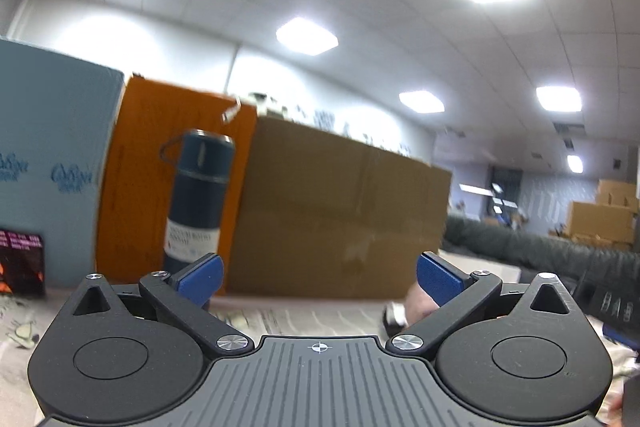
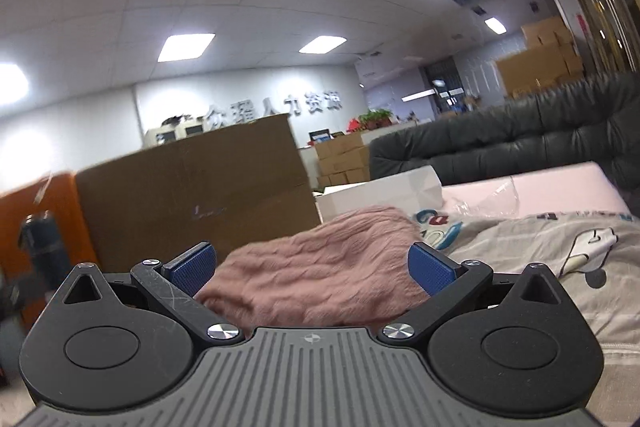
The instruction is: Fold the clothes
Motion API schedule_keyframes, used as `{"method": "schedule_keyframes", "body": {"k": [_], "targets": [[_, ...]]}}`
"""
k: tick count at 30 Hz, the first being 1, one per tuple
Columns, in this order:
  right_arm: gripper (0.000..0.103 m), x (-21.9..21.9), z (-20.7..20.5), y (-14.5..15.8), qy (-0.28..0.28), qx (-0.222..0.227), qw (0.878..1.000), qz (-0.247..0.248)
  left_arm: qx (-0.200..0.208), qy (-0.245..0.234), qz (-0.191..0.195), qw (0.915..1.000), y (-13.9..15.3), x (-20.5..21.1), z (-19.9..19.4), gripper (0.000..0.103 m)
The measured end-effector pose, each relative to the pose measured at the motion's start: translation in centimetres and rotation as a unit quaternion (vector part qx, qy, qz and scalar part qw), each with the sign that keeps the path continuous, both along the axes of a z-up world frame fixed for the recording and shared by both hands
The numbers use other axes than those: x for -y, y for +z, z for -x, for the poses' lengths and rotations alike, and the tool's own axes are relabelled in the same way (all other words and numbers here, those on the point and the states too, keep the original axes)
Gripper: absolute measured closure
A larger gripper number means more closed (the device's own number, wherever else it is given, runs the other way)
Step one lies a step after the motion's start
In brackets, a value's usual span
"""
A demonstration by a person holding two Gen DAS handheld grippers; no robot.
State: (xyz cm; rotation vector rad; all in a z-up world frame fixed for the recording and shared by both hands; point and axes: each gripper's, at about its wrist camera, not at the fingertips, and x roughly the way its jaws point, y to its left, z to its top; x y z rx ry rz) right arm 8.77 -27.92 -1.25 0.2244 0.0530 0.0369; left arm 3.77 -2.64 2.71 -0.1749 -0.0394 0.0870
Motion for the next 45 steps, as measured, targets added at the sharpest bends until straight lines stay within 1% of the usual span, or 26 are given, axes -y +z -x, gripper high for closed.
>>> {"method": "schedule_keyframes", "body": {"k": [3, 5, 7, 8, 9, 11, 15, 18, 22, 25, 30, 45], "targets": [[0.0, -1.7, 0.4, -0.5, 0.001, 0.01, 0.999, 0.037, 0.022, -0.008, -0.038, 0.999, -0.8, 1.2, 0.1, 0.0], [0.0, -2.2, 0.2, -0.9, -0.01, 0.008, 0.999, 0.052, 0.029, -0.008, -0.059, 0.9978, -1.2, 1.8, 0.3, 0.0], [0.0, -1.9, -0.4, -1.3, -0.015, -0.002, 0.998, 0.057, 0.034, -0.011, -0.079, 0.9962, -1.4, 2.2, 0.5, 0.0], [0.0, -1.6, -0.4, -1.3, -0.014, -0.004, 0.999, 0.05, 0.036, -0.014, -0.088, 0.9954, -1.4, 2.2, 0.5, 0.0], [0.0, -1.3, -0.5, -1.4, -0.019, -0.006, 0.999, 0.046, 0.034, -0.014, -0.09, 0.9953, -1.4, 2.2, 0.4, 0.0], [0.0, -1.0, -0.2, -1.5, -0.051, -0.002, 0.997, 0.049, 0.028, -0.012, -0.092, 0.9953, -1.5, 2.3, 0.2, 0.0], [0.0, -0.6, 0.2, -1.5, -0.096, 0.02, 0.993, 0.06, 0.017, -0.008, -0.096, 0.9952, -1.6, 2.3, -0.2, 0.0], [0.0, -0.5, -0.1, -1.6, -0.096, 0.017, 0.993, 0.059, 0.008, -0.007, -0.097, 0.9952, -1.7, 2.2, -0.4, 0.0], [0.0, -0.8, -0.6, -1.7, -0.076, 0.011, 0.995, 0.07, 0.015, 0.001, -0.1, 0.9949, -1.9, 2.3, 0.0, 0.0], [0.0, -1.1, -0.9, -1.7, -0.06, 0.012, 0.995, 0.081, 0.019, -0.003, -0.101, 0.9947, -1.9, 2.3, 0.1, 0.0], [0.0, -0.9, -1.2, -1.7, -0.056, 0.003, 0.996, 0.074, 0.022, -0.007, -0.099, 0.9949, -1.9, 2.2, 0.2, 0.0], [0.0, -0.7, -1.2, -1.9, -0.052, 0.0, 0.996, 0.067, 0.022, -0.007, -0.097, 0.995, -1.8, 2.0, 0.2, 0.0]]}}
